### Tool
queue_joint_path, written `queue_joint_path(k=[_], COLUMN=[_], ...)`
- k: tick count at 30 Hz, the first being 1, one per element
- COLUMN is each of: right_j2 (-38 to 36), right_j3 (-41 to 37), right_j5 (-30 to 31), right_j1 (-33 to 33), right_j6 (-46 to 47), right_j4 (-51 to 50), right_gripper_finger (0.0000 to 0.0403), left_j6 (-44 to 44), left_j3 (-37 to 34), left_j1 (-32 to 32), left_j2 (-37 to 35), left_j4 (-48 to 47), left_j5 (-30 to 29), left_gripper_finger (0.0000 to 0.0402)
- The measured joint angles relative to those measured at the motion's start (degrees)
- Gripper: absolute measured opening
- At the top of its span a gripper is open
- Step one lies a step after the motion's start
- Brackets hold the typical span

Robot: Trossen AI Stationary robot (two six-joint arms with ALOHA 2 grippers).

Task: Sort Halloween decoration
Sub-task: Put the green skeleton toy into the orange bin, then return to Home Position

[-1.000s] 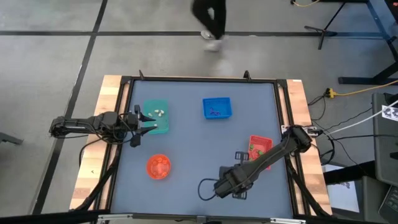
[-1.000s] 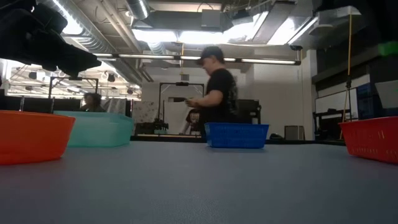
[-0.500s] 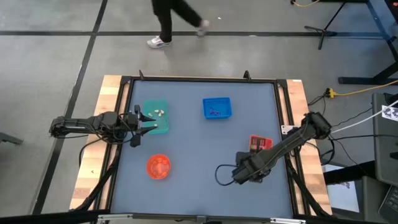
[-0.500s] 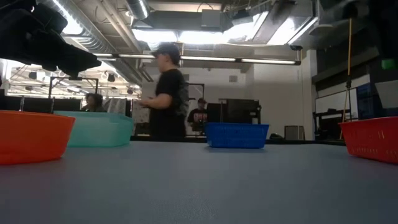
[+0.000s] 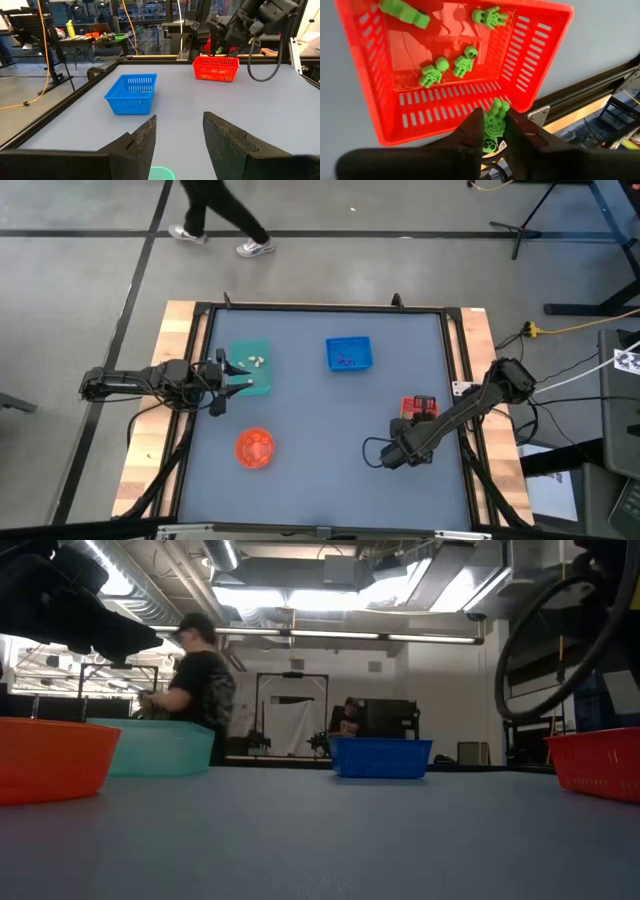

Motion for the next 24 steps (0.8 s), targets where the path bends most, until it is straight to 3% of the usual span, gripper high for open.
queue_joint_path(k=[12,24], right_j2=[0.0,0.0], right_j3=[-0.33,-0.33], right_j5=[-0.02,-0.06], right_j1=[0.02,0.02], right_j6=[0.02,0.04], right_j4=[0.09,0.15], right_gripper_finger=[0.0198,0.0215], left_j6=[0.0,0.0], left_j3=[0.01,0.01], left_j1=[0.0,0.0], left_j2=[0.0,0.0], left_j4=[-0.01,-0.02], left_j5=[0.0,-0.02], left_gripper_finger=[0.0148,0.0148])
